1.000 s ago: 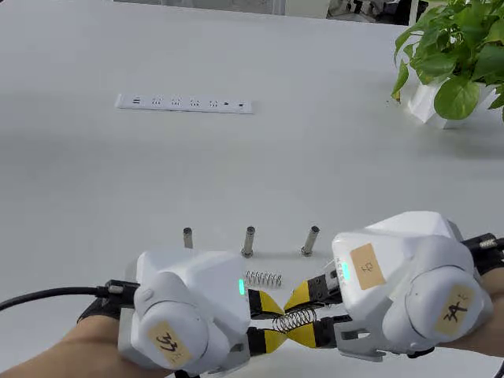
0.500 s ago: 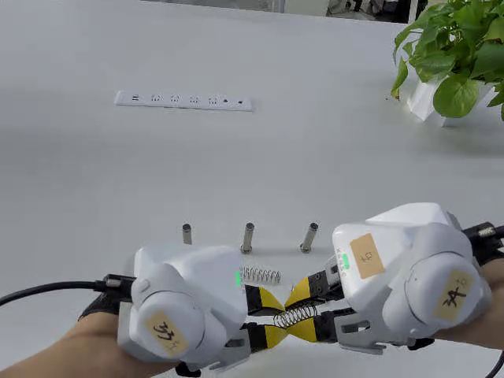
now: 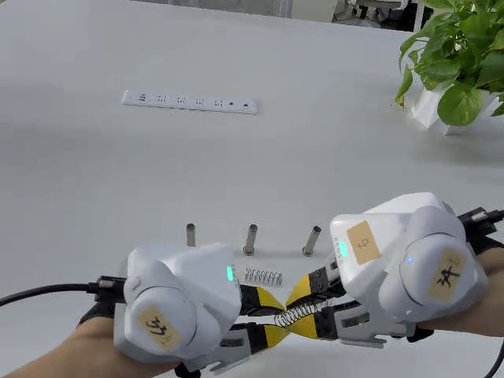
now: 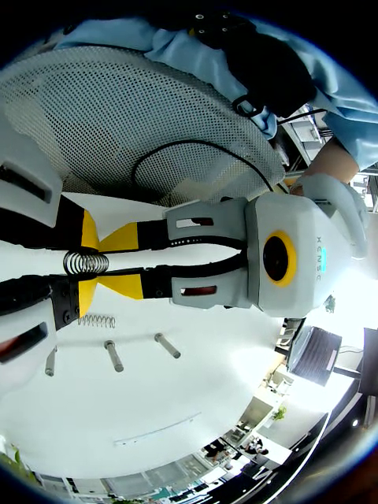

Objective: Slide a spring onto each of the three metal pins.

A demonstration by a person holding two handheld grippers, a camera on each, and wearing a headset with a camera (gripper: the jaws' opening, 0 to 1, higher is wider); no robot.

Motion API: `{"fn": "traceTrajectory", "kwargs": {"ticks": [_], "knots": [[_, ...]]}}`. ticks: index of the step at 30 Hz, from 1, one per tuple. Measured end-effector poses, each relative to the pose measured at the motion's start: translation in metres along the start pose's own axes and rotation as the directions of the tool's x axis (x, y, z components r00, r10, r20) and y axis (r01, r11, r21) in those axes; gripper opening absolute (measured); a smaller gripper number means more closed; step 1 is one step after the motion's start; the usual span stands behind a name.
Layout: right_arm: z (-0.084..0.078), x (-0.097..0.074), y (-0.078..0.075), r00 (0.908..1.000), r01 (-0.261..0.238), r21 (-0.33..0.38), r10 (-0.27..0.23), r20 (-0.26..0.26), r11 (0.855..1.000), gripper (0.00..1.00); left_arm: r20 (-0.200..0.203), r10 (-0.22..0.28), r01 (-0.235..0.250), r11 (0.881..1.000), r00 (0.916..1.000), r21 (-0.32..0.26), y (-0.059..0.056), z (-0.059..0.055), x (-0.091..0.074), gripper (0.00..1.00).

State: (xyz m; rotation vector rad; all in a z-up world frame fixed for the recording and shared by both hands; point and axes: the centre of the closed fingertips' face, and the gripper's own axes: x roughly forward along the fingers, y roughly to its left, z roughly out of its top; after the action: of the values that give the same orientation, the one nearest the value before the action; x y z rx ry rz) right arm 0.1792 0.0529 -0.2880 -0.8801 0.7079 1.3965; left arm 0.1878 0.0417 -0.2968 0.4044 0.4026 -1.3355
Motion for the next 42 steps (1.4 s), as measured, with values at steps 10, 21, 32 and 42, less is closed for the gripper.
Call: {"fn": "traceTrajectory", "kwargs": {"ticks": [10,21,32,42], "knots": [[-0.001,0.000,-0.007,0.9996,-0.005,-0.028,0.004,-0.029,1.000,0.07,-0.004,0.088,-0.088,0.993,0.9961,-0.076,0.011,-0.017,-0.015,0.26],[0.004,0.003,-0.014,0.9994,-0.025,-0.058,0.024,-0.024,0.998,0.07,-0.025,0.241,-0.241,0.949,0.9703,-0.205,0.036,-0.037,-0.044,0.54],[0.009,0.005,-0.025,0.9975,-0.062,-0.112,0.058,-0.040,0.992,0.07,-0.040,0.411,-0.405,0.872,0.9109,-0.273,0.060,-0.048,-0.075,0.76],[0.011,0.011,-0.041,0.9907,-0.110,-0.192,0.092,-0.101,0.975,0.07,-0.078,0.491,-0.488,0.810,0.8676,-0.327,0.066,-0.064,-0.089,0.93]]}}
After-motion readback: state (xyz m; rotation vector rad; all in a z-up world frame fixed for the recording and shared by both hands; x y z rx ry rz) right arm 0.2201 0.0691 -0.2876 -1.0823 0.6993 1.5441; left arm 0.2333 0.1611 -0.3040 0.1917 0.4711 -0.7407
